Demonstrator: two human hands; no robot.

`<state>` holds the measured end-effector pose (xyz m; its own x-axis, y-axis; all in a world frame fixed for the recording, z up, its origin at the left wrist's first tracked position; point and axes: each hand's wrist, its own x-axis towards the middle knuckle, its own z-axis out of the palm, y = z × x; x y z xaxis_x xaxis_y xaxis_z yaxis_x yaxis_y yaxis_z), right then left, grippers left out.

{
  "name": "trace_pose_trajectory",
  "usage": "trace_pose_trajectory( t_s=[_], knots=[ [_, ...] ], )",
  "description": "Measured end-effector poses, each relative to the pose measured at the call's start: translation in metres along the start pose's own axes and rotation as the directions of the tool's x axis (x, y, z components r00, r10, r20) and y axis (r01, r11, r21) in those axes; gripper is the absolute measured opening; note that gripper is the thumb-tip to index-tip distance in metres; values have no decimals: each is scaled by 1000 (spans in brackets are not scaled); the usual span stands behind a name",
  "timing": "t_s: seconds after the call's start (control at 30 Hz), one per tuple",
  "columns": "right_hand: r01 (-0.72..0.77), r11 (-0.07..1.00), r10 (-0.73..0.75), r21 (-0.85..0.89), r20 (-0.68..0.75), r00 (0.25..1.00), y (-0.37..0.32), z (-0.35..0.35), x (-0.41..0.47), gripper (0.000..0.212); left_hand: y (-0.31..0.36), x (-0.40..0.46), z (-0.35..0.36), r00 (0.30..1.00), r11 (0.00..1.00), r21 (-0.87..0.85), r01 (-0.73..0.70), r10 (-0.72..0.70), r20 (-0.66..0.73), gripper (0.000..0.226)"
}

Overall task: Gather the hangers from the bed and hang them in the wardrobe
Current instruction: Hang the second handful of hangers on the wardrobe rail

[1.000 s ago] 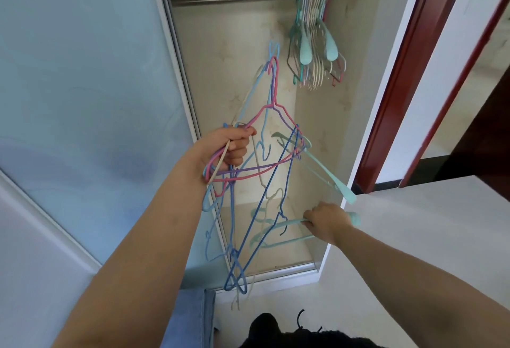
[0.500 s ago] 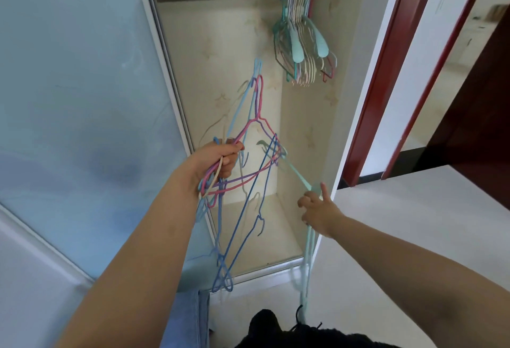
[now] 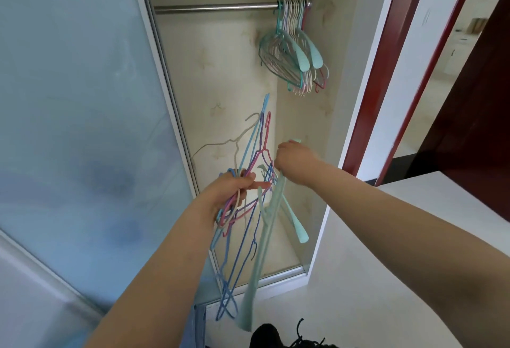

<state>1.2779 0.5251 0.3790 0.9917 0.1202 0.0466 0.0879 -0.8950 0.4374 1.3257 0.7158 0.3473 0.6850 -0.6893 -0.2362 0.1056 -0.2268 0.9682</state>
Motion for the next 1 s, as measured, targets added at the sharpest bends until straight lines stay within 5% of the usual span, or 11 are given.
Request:
trace_pose_trajectory(
  t_s=[0.2, 0.37, 0.47, 0.53, 0.57, 0.63, 0.73, 0.87, 1.0],
  knots=[
    [-35, 999, 34, -14, -54, 998, -22, -16, 15, 23, -1, 7, -1, 999, 998, -58, 23, -25, -36, 30],
    [-51, 975, 101, 218, -223, 969, -26, -11, 4, 43, 6, 7, 9, 996, 995, -84, 48, -54, -73, 22],
    [-241, 767, 434, 594, -205, 877, -36, 1, -17, 70, 12, 13, 13, 993, 993, -108, 57, -68, -99, 23],
    [-477, 514, 585, 713, 115, 803, -41, 11, -31, 56, 15, 20, 15, 990, 991, -122, 55, -70, -123, 25],
    [-585, 387, 547, 713, 333, 768, -41, 21, -37, 46, 16, 23, 16, 988, 991, -126, 48, -65, -137, 26],
    [-698, 164, 224, 697, 663, 715, -40, 37, -51, 35, 17, 29, 21, 984, 987, -156, 25, -52, -172, 27],
    [-680, -103, -217, 726, 650, 728, -43, 57, -77, 64, 22, 37, 28, 974, 976, -216, -15, -35, -225, 24],
    [-612, -54, -345, 789, 561, 753, -57, 75, -105, 51, 29, 47, 34, 963, 970, -243, -28, -39, -266, 20],
    [-550, -28, -245, 835, 528, 813, -63, 77, -105, 35, 32, 53, 41, 961, 964, -266, -27, -48, -272, 25]
  ],
)
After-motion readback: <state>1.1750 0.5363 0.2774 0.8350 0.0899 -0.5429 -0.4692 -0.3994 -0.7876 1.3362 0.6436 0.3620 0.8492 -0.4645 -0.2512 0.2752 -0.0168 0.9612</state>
